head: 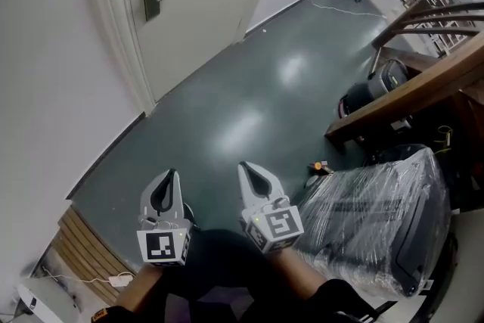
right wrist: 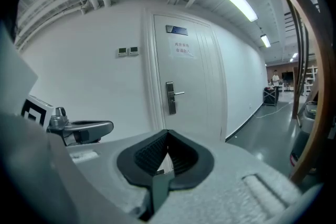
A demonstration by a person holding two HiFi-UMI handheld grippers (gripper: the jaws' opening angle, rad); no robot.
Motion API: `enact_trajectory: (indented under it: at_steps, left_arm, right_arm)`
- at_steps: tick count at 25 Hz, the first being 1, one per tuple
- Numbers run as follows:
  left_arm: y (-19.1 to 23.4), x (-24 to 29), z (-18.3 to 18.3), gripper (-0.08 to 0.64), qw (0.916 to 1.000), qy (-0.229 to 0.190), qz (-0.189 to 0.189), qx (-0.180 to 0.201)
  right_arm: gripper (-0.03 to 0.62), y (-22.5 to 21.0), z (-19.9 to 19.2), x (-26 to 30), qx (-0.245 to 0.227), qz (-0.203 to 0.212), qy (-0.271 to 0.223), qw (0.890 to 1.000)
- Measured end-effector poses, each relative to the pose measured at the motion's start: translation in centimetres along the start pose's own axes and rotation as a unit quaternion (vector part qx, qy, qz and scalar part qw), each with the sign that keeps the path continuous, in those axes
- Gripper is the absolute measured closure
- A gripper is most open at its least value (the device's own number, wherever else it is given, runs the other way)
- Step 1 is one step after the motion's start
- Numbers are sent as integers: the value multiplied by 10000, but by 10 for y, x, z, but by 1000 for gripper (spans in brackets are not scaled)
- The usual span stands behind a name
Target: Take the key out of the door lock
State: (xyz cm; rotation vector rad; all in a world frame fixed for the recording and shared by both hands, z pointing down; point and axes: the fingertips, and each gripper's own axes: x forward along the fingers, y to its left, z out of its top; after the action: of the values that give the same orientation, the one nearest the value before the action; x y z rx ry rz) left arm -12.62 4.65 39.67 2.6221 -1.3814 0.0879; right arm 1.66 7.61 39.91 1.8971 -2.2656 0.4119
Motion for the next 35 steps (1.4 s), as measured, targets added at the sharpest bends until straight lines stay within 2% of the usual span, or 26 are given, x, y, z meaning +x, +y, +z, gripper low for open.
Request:
enact_trajectory:
  at_steps: [5,11,16,28,35]
  left_arm:
    - [32,30,17,543,9999,-100,-2,76]
    - [55,57,14,543,9999,0,134,15]
    - [62,93,12,543,9995,17,299,42]
    - [60,198,43,543,9951,-52,981,117]
    - [66,249,33,543,9917,-70,1270,180]
  right_arm:
    - [600,6,25,39,-53,5,-223,9997]
    - [600,-2,28,75,38,47,-192,9998]
    - [600,-27,32,112,60,211,-202,9996]
    - [600,-111,72,200,-31,855,-317,9958]
    - [600,-149,84,249,-6,1176,-186,9929]
